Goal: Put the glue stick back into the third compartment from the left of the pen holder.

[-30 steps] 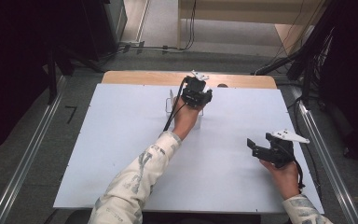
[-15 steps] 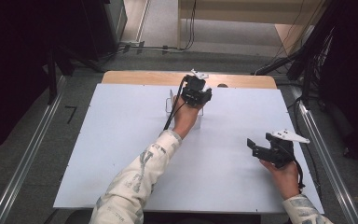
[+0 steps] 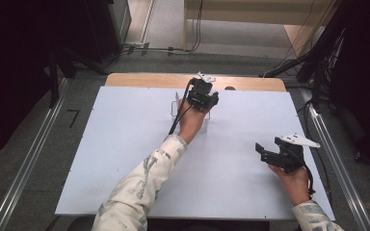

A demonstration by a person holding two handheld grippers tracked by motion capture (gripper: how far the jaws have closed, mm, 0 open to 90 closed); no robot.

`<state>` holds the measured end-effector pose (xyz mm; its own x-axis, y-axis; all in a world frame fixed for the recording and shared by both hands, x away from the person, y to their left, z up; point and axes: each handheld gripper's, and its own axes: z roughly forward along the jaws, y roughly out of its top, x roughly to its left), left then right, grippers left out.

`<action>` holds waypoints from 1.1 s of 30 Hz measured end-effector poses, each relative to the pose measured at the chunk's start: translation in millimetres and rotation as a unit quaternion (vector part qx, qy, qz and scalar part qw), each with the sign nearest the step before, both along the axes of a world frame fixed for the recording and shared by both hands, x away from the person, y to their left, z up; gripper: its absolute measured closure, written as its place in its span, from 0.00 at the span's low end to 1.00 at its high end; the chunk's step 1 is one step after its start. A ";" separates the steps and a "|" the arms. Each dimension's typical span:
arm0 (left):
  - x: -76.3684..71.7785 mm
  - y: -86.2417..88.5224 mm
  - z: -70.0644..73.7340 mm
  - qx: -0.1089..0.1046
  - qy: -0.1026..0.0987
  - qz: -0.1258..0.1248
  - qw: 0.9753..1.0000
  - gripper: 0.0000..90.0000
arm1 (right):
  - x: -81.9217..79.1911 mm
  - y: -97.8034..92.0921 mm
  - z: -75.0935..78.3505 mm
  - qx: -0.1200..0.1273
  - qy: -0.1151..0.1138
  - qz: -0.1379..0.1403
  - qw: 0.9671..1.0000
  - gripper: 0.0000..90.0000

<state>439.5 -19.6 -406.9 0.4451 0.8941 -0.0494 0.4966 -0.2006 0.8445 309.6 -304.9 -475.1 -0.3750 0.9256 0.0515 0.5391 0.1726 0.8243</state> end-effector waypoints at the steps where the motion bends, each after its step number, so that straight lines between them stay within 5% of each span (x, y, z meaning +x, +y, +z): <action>1: -1.1 0.1 0.1 0.000 0.001 0.000 1.000 0.72 | 0.0 -0.1 0.0 0.000 0.000 0.000 1.000 0.19; 20: -21.1 6.4 5.7 -0.010 -0.009 -0.014 1.000 0.55 | 0.1 1.4 -0.4 -0.003 0.000 0.001 1.000 0.19; 33: -48.1 14.3 9.7 -0.009 -0.031 -0.024 0.999 0.35 | 0.0 2.0 -0.7 -0.004 0.000 -0.001 1.000 0.19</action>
